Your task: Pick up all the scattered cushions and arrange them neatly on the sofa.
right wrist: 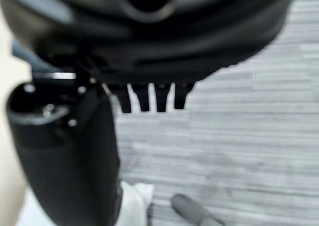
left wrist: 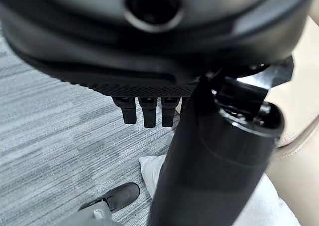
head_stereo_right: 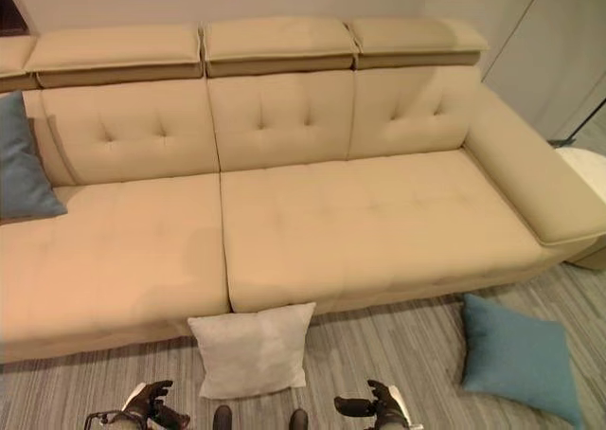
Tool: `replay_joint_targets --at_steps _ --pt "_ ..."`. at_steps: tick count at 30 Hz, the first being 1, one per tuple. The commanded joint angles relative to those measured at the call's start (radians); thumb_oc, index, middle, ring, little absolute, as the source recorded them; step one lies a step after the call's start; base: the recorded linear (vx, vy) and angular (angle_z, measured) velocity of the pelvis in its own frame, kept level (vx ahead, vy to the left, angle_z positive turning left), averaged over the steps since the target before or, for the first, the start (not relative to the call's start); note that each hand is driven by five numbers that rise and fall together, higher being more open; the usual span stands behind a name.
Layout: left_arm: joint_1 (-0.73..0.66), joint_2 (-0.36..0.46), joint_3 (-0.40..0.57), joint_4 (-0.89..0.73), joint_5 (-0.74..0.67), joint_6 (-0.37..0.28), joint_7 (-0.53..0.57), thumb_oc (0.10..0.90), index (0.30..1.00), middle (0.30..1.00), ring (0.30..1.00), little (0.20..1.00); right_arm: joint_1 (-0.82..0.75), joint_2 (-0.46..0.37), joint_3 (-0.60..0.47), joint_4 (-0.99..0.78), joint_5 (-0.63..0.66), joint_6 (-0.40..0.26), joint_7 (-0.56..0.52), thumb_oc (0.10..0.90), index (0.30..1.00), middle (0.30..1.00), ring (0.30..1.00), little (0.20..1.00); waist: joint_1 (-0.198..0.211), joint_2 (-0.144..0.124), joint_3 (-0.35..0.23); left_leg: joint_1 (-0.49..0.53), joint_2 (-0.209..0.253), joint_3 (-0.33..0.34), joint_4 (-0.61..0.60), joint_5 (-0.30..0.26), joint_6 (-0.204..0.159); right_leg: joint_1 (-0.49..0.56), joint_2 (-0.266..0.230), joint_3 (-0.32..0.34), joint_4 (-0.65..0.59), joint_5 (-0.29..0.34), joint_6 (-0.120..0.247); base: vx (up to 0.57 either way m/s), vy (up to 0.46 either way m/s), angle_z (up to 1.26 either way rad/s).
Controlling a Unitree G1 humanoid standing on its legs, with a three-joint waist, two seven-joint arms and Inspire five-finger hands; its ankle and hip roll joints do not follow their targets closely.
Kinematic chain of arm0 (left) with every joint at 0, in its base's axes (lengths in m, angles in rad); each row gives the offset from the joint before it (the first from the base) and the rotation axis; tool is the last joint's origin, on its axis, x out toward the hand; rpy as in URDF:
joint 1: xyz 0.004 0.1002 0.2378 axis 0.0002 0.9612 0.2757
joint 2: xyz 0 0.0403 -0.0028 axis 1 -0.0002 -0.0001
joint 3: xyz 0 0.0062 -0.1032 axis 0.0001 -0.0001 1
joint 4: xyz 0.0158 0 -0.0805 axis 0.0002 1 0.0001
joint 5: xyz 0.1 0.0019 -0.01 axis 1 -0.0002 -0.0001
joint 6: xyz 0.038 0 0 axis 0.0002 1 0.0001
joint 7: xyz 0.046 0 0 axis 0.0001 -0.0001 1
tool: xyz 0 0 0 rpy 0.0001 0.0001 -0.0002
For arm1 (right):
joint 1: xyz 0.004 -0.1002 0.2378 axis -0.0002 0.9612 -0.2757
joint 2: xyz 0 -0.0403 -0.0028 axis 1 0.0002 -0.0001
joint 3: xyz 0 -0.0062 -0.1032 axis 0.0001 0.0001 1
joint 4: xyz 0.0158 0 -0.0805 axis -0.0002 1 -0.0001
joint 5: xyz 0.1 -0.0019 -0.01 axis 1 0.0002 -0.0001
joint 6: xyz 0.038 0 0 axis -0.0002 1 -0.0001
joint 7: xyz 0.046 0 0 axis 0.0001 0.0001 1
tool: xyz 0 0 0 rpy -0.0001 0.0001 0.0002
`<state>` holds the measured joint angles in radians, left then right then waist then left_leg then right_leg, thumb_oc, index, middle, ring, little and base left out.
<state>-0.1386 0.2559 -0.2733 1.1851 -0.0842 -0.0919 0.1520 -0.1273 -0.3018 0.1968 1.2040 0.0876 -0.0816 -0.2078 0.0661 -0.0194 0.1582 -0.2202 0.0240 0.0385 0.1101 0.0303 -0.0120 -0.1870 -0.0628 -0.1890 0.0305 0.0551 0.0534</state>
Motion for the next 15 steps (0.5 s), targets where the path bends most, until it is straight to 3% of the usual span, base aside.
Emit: replay_joint_targets --at_steps 1,4,5,6,8,9,11,13,14,15 --pt "-0.093 0.018 0.03 -0.022 -0.126 -0.067 0.064 0.8 0.9 0.9 0.9 0.9 -0.079 -0.061 -0.002 -0.088 0.086 -0.05 -0.062 0.8 0.9 0.9 0.9 0.9 -0.008 -0.013 0.081 -0.138 -0.033 -0.065 0.056 -0.036 -0.035 -0.16 -0.047 0.001 0.171 -0.055 0.033 -0.22 -0.024 0.06" --pt "-0.136 0.033 0.027 -0.084 -0.21 -0.094 0.095 0.8 0.9 0.9 0.9 0.9 -0.137 -0.073 0.009 -0.135 0.136 -0.062 -0.087 0.8 0.9 0.9 0.9 0.9 -0.004 -0.006 0.093 -0.306 -0.028 -0.065 0.168 -0.039 -0.034 -0.321 -0.062 -0.006 0.283 -0.079 0.016 -0.13 0.002 0.09" --pt "-0.164 0.038 0.026 -0.126 -0.249 -0.108 0.114 0.8 0.9 0.9 0.9 0.9 -0.182 -0.077 0.013 -0.166 0.169 -0.068 -0.11 0.8 0.9 0.9 0.9 0.9 0.002 0.004 0.112 -0.391 -0.021 -0.07 0.255 -0.08 -0.035 -0.406 -0.069 0.007 0.37 -0.128 0.013 -0.08 0.014 0.04" --pt "-0.164 0.039 0.026 -0.127 -0.249 -0.108 0.114 0.8 0.9 0.9 0.9 0.9 -0.183 -0.077 0.013 -0.166 0.169 -0.067 -0.11 0.8 0.9 0.9 0.9 0.9 0.002 0.004 0.109 -0.395 -0.021 -0.069 0.258 -0.081 -0.035 -0.41 -0.069 0.007 0.373 -0.129 0.013 -0.09 0.017 -0.08" --pt "-0.209 0.046 0.023 -0.163 -0.292 -0.126 0.147 0.8 0.9 0.9 0.9 0.9 -0.242 -0.084 0.012 -0.21 0.21 -0.086 -0.147 0.8 0.9 0.9 0.9 0.9 0.003 0.013 0.128 -0.517 -0.02 -0.068 0.342 -0.094 -0.032 -0.537 -0.083 0.014 0.477 -0.157 0.005 -0.14 0.045 -0.08" --pt "-0.25 0.047 0.025 -0.202 -0.334 -0.14 0.17 0.8 0.9 0.9 0.9 0.9 -0.304 -0.094 0.003 -0.235 0.249 -0.105 -0.178 0.8 0.9 0.9 0.9 0.9 0.0 0.02 0.139 -0.644 -0.021 -0.068 0.43 -0.112 -0.027 -0.66 -0.093 0.027 0.578 -0.181 -0.003 -0.1 0.052 0.04" --pt "-0.273 0.051 0.021 -0.222 -0.347 -0.146 0.181 0.8 0.9 0.9 0.9 0.9 -0.334 -0.108 0.002 -0.254 0.261 -0.11 -0.193 0.8 0.9 0.9 0.9 0.9 -0.003 0.024 0.142 -0.705 -0.026 -0.074 0.476 -0.122 -0.023 -0.724 -0.098 0.037 0.628 -0.195 -0.008 -0.06 0.048 -0.01" --pt "-0.328 0.065 0.018 -0.271 -0.355 -0.151 0.207 0.8 0.9 0.9 0.9 0.9 -0.41 -0.131 0.0 -0.293 0.28 -0.132 -0.219 0.8 0.9 0.9 0.9 0.9 -0.007 0.028 0.136 -0.869 -0.034 -0.079 0.59 -0.153 -0.013 -0.882 -0.107 0.067 0.744 -0.23 -0.021 -0.03 0.049 0.09" --pt "-0.329 0.065 0.019 -0.271 -0.355 -0.15 0.207 0.8 0.9 0.9 0.9 0.9 -0.412 -0.131 0.0 -0.292 0.28 -0.132 -0.219 0.8 0.9 0.9 0.9 0.9 -0.007 0.027 0.133 -0.876 -0.034 -0.079 0.594 -0.154 -0.013 -0.889 -0.107 0.068 0.749 -0.232 -0.021 0.02 0.028 0.14" --pt "-0.359 0.075 0.017 -0.29 -0.355 -0.153 0.223 0.8 0.9 0.9 0.9 0.9 -0.459 -0.144 0.003 -0.305 0.3 -0.143 -0.227 0.8 0.9 0.9 0.9 0.9 -0.012 0.025 0.131 -0.96 -0.038 -0.083 0.656 -0.176 -0.007 -0.968 -0.111 0.079 0.808 -0.252 -0.024 0.04 0.011 0.02"
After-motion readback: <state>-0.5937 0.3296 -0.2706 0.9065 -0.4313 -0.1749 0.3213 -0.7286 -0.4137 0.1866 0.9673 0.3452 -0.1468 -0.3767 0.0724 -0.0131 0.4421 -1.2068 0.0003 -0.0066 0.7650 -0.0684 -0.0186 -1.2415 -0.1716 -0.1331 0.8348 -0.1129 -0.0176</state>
